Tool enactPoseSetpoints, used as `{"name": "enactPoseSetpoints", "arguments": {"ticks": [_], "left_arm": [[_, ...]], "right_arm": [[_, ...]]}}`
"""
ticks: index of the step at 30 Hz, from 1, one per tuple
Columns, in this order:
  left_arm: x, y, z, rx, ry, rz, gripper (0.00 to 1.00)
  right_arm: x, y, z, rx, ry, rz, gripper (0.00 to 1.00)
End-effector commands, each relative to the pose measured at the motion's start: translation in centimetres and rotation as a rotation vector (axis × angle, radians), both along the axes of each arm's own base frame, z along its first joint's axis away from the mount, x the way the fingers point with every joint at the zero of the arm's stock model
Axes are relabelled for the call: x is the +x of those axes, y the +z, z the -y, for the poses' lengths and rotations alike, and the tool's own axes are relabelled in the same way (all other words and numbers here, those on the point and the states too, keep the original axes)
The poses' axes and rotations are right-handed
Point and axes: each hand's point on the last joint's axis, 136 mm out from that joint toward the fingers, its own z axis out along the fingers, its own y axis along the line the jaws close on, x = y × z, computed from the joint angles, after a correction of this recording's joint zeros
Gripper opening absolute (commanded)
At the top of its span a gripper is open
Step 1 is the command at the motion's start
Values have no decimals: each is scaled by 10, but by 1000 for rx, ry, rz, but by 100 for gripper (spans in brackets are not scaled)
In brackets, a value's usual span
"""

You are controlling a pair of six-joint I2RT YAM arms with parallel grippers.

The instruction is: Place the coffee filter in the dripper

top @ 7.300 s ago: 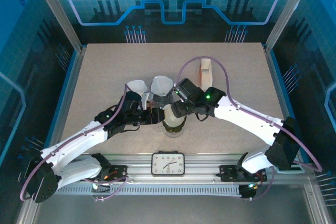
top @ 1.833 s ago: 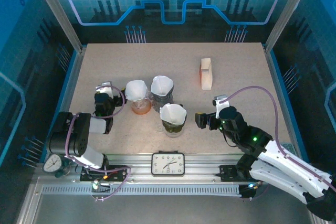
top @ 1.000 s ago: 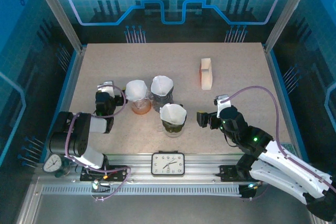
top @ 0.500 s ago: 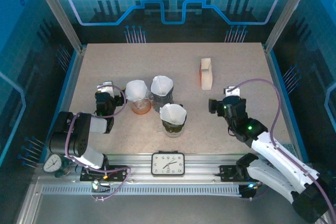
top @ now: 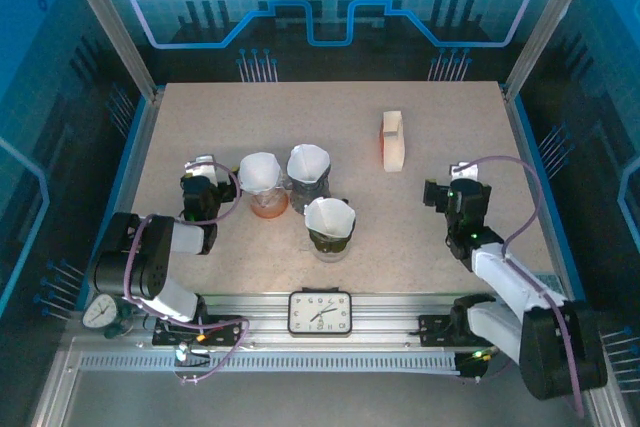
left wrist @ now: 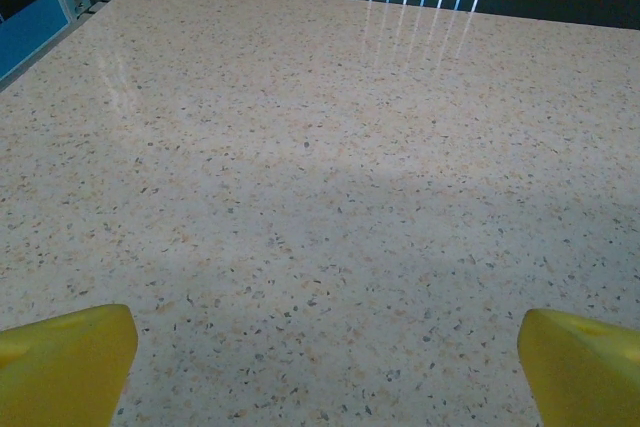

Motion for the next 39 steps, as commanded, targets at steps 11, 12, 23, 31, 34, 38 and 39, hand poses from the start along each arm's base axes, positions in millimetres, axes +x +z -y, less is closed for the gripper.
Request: {"name": "enactPoseSetpoints", "arguments": {"ticks": [11,12,23,31,34,38,39], "left_arm": [[7,9,1,14,5,27,99],[7,9,1,14,5,27,99],[7,9,1,12,4,27,99],[7,9,1,13,4,27,99],[7,9,1,12,5,27,99],[7,9,1,12,4,27,99],[7,9,1,12,5,27,99]], "right_arm": [[62,-2,-14,-43,106,137,100],[66,-10,-15,-39,109,108,100],[71,-20,-28,-16,201,93,100],[66,-25,-18,-4,155,142,100],[65,-24,-18,-9,153,145,100],[65,-24,-17,-8,149,144,100],[66,-25,-19,-8,157,141,100]]}}
